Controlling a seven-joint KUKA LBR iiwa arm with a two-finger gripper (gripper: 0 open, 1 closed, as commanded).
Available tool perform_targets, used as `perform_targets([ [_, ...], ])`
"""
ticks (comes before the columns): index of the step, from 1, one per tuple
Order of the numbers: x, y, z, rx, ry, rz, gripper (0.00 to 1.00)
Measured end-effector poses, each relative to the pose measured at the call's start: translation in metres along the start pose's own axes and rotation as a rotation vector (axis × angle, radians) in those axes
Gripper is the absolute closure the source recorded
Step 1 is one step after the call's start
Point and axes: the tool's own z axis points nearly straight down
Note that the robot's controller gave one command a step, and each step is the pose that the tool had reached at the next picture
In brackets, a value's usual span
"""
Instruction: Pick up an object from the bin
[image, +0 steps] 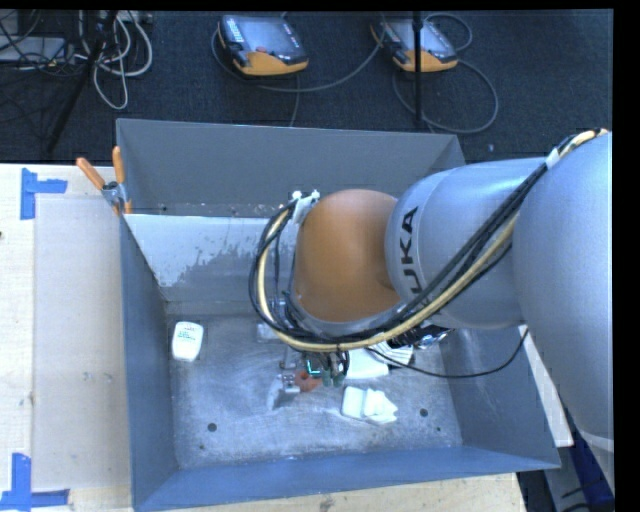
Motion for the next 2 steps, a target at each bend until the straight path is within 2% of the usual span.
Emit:
perform_targets([
  [1,-0.002,0.000,-0.004,-0.001,-0.007,0.003,0.00],
  [2,-0.041,-0.036,-0.004,-0.004,-0.009,-0.055,0.00],
])
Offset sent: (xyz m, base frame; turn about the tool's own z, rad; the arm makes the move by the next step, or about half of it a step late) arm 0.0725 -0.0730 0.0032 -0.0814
